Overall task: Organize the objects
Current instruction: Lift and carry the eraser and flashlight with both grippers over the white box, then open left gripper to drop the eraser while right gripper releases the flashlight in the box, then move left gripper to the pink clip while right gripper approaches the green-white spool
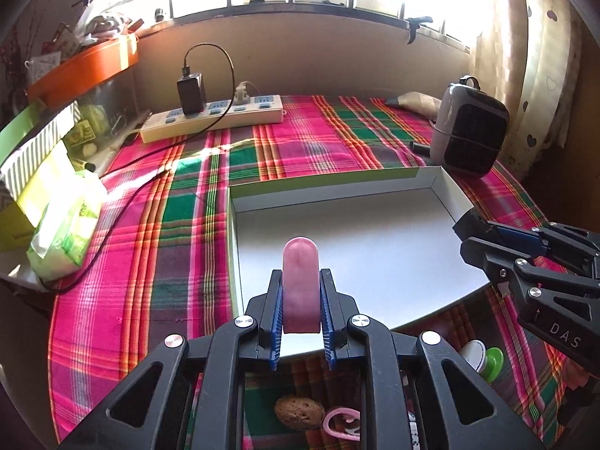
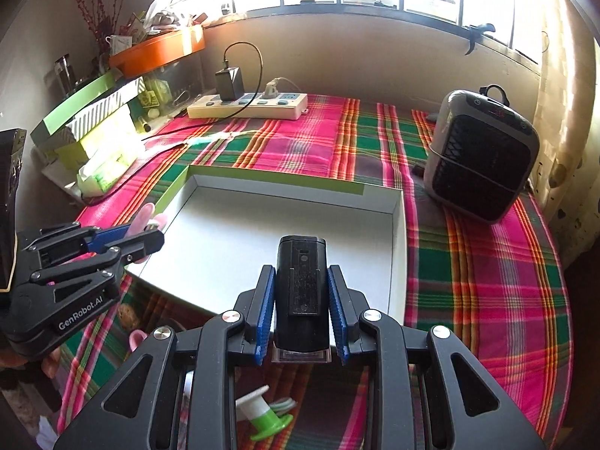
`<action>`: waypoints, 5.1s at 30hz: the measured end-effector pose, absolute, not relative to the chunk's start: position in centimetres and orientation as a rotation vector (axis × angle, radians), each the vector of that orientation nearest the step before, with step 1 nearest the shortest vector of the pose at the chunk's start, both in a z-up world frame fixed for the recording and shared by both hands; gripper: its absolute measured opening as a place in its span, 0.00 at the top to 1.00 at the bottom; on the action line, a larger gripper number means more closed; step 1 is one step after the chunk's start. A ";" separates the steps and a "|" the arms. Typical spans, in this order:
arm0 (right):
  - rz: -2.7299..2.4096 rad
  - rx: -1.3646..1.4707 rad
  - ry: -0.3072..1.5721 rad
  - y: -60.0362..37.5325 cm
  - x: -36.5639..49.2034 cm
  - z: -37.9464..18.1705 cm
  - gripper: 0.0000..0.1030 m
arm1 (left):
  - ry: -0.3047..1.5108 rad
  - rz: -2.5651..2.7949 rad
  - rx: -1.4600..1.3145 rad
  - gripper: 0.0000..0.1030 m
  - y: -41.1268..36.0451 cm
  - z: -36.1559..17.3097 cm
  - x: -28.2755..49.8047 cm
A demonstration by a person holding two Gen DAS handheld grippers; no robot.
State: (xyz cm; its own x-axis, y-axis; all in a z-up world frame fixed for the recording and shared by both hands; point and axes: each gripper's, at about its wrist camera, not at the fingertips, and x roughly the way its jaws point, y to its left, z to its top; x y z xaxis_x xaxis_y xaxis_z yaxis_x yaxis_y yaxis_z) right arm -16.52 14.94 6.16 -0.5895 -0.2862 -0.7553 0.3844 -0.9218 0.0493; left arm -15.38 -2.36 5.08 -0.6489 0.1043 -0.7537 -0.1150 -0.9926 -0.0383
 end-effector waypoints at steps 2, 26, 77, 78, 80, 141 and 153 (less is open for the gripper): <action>-2.495 1.171 0.168 14.4 -17.3 5.9 0.72 | 0.018 2.737 -1.266 0.84 -2.2 4.8 -16.1; -2.467 1.313 0.162 12.3 -24.4 2.4 0.72 | 0.030 2.677 -1.356 0.84 -1.2 2.2 -22.6; -2.495 1.313 0.121 12.8 -23.9 2.1 0.56 | 0.020 2.706 -1.363 0.66 -1.7 2.3 -21.7; -2.497 1.308 0.118 12.9 -23.6 2.2 0.56 | 0.020 2.711 -1.357 0.66 -1.7 2.5 -21.4; -2.502 1.299 0.118 13.0 -23.0 2.4 0.56 | 0.012 2.713 -1.344 0.66 -1.7 2.8 -20.9; -2.584 1.151 0.019 17.8 -6.6 2.7 0.51 | -0.247 2.679 -1.237 0.60 -4.1 1.9 -5.4; -2.555 1.184 0.024 17.4 -6.4 1.7 0.51 | -0.221 2.648 -1.263 0.60 -2.7 1.5 -6.4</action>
